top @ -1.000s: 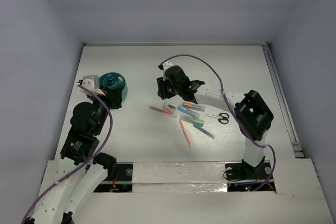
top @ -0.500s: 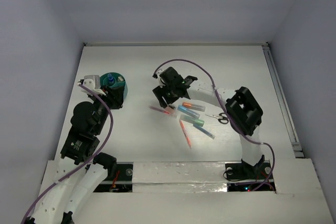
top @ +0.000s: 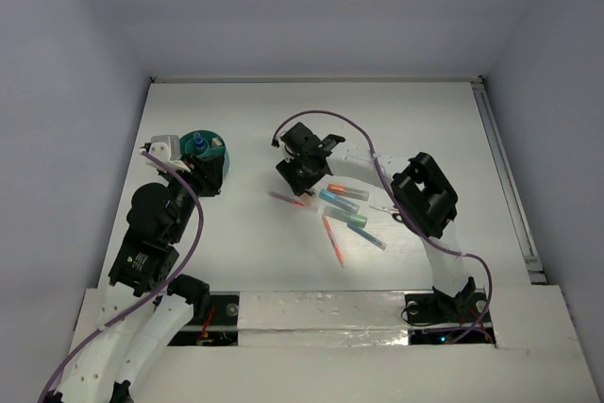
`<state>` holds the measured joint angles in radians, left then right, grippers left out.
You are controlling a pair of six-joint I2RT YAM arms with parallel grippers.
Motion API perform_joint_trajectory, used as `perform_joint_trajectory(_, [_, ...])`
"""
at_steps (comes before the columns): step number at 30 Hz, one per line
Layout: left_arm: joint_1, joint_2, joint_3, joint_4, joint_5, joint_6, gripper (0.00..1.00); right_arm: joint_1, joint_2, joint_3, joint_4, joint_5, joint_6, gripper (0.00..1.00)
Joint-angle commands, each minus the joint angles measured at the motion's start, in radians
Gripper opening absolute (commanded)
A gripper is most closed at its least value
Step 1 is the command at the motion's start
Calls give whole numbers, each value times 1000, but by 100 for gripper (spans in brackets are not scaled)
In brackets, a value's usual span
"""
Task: Sort the stationery into containers
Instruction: Pick up the scissors from the center of the board, then place the scissors in the storage box.
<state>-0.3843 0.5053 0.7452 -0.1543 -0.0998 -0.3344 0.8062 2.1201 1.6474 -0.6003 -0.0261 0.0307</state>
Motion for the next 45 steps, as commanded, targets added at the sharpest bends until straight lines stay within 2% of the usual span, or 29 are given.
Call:
perform_joint_trajectory(1, [4, -14, -9, 47, 15, 0, 18, 7, 21, 48, -17, 67, -18, 54])
perform_joint_trajectory(6, [4, -16, -9, 47, 15, 0, 19, -2, 15, 61, 4, 81, -18, 38])
perform_joint_trajectory(11, [4, -16, -9, 47, 12, 0, 19, -12, 23, 81, -21, 86, -52, 40])
perform_joint_trajectory(13, [4, -16, -9, 47, 12, -2, 20, -12, 15, 77, -13, 89, -51, 33])
perform_joint_trajectory(18, [4, -13, -9, 48, 15, -2, 20, -12, -31, 106, 56, 101, -32, 25])
perform_joint_trajectory(21, [4, -10, -10, 48, 14, -2, 20, -12, -58, 155, 115, 55, 15, 24])
perform_joint_trajectory(25, [13, -10, -10, 48, 11, -2, 20, -21, -66, 196, 244, -81, 84, 25])
perform_joint_trajectory(31, [13, -8, -10, 50, 11, -3, 20, -21, -34, 167, 775, -221, 273, 26])
perform_joint_trajectory(34, [13, -8, -9, 48, 9, -3, 20, -21, 37, 195, 968, -265, 385, 26])
perform_joint_trajectory(38, [22, -10, -9, 48, 9, -3, 21, -21, 162, 296, 1137, -291, 504, 26])
perform_joint_trajectory(45, [22, -10, -9, 45, 6, -2, 21, -21, 383, 561, 1183, -284, 644, 26])
